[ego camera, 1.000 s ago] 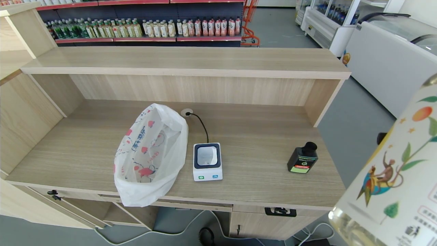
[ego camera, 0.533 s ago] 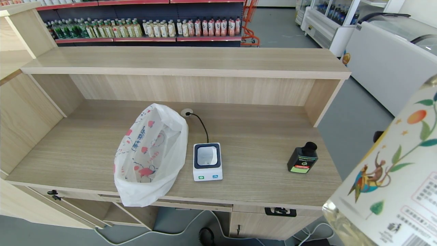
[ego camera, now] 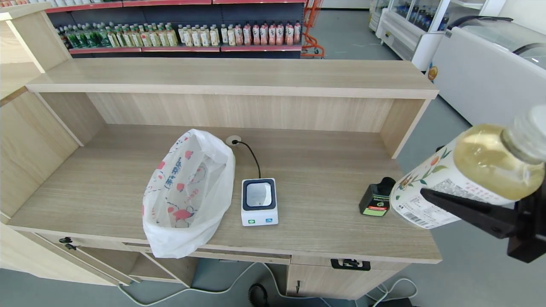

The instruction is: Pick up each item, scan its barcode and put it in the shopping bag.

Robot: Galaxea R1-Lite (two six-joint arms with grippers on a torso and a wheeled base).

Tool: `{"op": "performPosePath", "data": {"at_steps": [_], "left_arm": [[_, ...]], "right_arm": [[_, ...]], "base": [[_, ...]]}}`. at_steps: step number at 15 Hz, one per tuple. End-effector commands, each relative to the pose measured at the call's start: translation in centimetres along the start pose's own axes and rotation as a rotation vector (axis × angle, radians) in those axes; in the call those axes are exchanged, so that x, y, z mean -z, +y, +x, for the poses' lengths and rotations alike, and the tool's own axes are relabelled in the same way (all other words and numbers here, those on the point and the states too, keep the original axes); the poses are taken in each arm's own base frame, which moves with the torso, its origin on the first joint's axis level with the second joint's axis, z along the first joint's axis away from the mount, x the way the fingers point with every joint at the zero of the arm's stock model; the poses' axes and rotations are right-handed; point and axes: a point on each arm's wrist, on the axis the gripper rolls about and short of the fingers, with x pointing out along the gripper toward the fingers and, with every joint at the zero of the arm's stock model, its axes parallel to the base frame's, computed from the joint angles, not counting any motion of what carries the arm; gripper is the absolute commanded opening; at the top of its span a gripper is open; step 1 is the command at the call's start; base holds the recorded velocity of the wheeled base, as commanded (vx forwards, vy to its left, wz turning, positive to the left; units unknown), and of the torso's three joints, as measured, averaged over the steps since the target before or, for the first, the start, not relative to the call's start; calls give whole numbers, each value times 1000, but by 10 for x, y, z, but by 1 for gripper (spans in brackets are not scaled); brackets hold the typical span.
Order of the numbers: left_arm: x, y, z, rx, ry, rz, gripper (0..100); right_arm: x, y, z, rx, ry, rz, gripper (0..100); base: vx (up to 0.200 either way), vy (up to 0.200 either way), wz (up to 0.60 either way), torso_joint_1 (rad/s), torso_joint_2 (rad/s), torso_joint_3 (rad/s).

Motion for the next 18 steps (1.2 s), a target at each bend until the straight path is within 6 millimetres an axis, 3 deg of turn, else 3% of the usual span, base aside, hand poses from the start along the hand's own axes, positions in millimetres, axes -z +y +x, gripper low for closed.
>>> {"op": "performPosePath", "data": {"at_steps": [1,7,12,18], "left_arm": [[0,0,0,0,0,0,100],[0,0,0,0,0,0,100],[0,0,0,0,0,0,100],[0,0,0,-2,0,0,100]], "right_arm": [[14,4,2,26,59,-61,0],[33,11,11,-43,134,-521,0],[51,18,25,-76,152,-583,0],[55,20,27,-75,164,-603,0]], "base": [[0,0,0,0,0,0],[0,0,0,0,0,0],[0,0,0,0,0,0],[0,0,0,0,0,0]]}}
